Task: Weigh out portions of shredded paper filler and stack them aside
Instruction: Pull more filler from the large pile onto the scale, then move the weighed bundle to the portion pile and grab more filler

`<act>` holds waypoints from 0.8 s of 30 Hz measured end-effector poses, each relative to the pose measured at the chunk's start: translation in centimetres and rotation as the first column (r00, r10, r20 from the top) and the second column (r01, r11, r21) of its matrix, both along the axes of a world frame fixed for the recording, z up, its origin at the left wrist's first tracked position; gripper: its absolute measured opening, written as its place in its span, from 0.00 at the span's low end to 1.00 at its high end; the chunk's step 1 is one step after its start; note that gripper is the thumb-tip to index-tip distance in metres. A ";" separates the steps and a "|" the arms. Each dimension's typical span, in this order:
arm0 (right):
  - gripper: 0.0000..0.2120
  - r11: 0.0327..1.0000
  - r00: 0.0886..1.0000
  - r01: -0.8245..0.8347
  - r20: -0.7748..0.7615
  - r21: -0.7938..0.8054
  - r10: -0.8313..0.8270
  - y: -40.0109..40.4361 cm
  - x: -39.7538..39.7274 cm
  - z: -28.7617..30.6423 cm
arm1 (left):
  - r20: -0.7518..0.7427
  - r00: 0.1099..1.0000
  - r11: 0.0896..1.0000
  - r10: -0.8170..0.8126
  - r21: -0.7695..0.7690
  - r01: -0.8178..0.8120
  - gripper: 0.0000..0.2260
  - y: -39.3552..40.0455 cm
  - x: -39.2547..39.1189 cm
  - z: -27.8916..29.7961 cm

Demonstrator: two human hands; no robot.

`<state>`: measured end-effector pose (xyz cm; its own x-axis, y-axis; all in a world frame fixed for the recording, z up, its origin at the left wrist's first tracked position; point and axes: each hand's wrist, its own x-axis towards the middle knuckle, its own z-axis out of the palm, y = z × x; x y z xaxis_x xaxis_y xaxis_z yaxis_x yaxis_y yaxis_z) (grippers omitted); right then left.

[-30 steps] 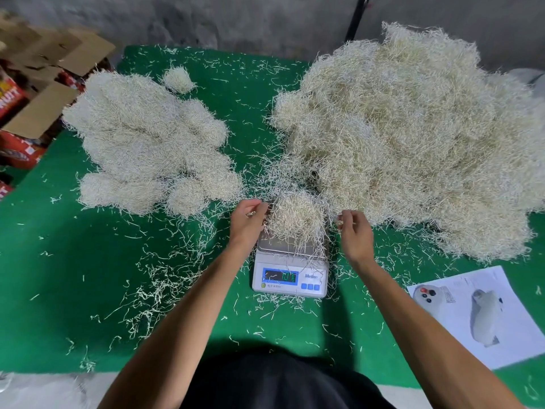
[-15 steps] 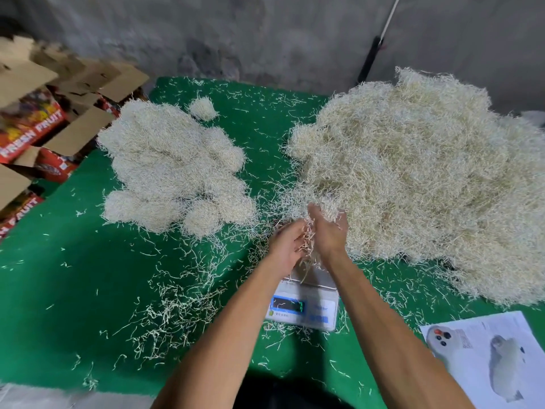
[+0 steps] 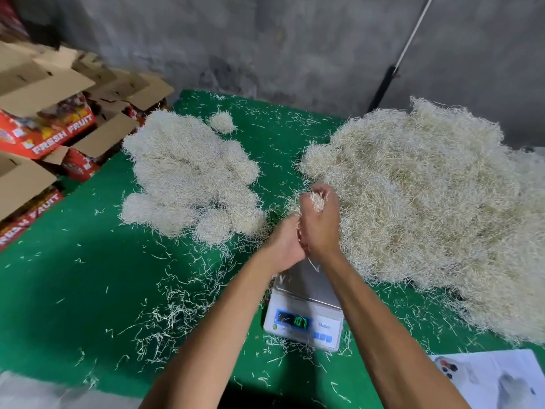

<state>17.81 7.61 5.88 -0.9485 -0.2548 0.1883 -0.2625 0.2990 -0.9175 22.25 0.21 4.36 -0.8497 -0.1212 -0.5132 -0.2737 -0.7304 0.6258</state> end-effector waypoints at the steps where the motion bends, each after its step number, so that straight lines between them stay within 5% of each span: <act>1: 0.15 0.995 0.994 -0.099 -0.053 0.013 0.099 0.4 0.1 0.1 | -0.046 0.998 0.997 0.049 0.059 -0.046 0.23 -1.4 0.2 0.5; 5: 0.20 0.907 0.820 -0.345 -0.392 0.243 0.417 -1.6 4.0 -1.1 | 0.002 0.982 0.977 0.189 0.101 -0.188 0.29 -4.8 2.1 0.7; 9: 0.23 0.967 0.923 -0.171 -0.314 0.188 0.224 -3.4 4.0 -0.1 | -0.014 0.999 0.997 -0.048 0.061 0.049 0.30 -4.4 3.8 0.8; 11: 0.20 0.956 0.901 -0.206 -0.342 0.207 0.268 -2.9 3.3 0.1 | -0.108 0.994 0.997 -0.011 0.075 0.020 0.23 -6.0 3.7 1.6; 14: 0.20 0.893 0.745 -0.352 -0.494 0.279 0.448 -3.3 4.4 -0.8 | -0.137 0.974 0.973 0.182 0.166 -0.159 0.19 -8.6 3.9 1.3; 17: 0.22 0.800 0.588 -0.422 -0.543 0.426 0.599 -3.9 5.5 -2.0 | -0.046 0.957 0.925 0.285 0.275 -0.262 0.27 -10.3 4.4 -0.3; 19: 0.23 0.657 0.556 -0.467 -0.382 0.592 0.739 -3.8 5.0 -2.6 | -0.053 0.973 0.935 0.224 0.292 -0.199 0.35 -10.4 5.0 -1.9; 22: 0.24 0.289 0.571 -0.547 0.098 0.786 0.815 -4.4 3.4 -1.9 | 0.138 0.958 0.945 0.252 0.177 -0.274 0.31 -11.3 6.3 -4.8; 24: 0.25 0.259 0.596 -0.501 0.113 0.826 0.795 -6.4 1.9 -0.1 | 0.203 0.931 0.949 0.302 0.022 -0.313 0.31 -12.3 7.1 -6.1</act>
